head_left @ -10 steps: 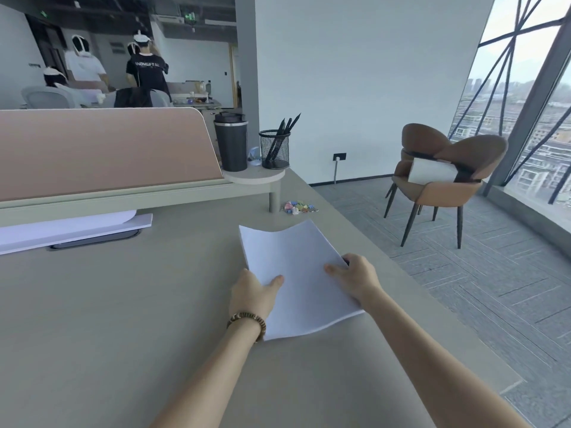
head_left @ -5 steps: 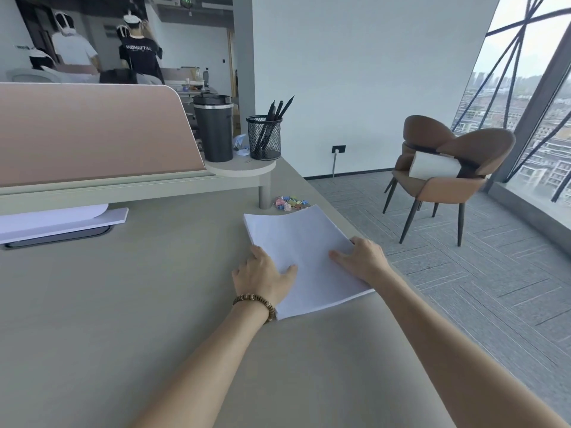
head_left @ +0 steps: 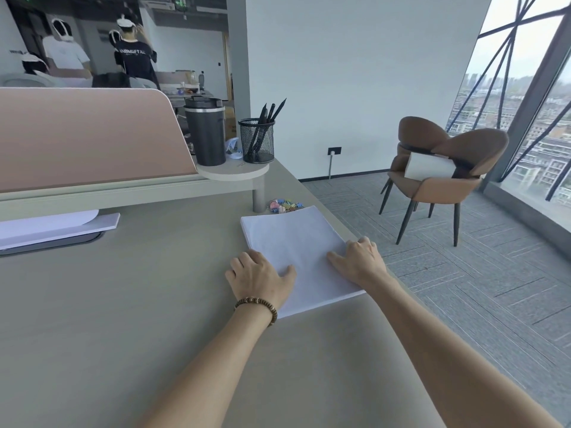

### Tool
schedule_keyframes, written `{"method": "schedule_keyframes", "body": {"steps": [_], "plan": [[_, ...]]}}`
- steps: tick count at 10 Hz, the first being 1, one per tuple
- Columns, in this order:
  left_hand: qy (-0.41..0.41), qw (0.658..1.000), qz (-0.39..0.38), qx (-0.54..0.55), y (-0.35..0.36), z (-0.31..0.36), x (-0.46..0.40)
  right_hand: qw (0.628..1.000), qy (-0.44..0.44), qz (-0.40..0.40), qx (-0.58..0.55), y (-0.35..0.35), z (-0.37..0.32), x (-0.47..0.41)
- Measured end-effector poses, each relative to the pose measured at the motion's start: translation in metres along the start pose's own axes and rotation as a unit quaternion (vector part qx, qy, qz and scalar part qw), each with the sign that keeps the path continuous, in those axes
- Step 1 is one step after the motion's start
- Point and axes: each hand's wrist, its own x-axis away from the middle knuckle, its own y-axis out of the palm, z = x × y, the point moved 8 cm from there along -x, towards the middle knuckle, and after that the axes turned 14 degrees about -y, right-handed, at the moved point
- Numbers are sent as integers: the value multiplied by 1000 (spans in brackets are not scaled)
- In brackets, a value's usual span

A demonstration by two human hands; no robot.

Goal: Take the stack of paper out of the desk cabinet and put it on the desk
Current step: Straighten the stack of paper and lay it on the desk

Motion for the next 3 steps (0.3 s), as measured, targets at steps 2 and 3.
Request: {"method": "schedule_keyframes", "body": {"steps": [2, 3], "plan": [[-3, 999, -43, 32, -11, -4, 5, 999, 6, -33, 7, -13, 0, 1], [17, 996, -62, 58, -29, -6, 12, 1000, -14, -1, 13, -30, -14, 14]]}}
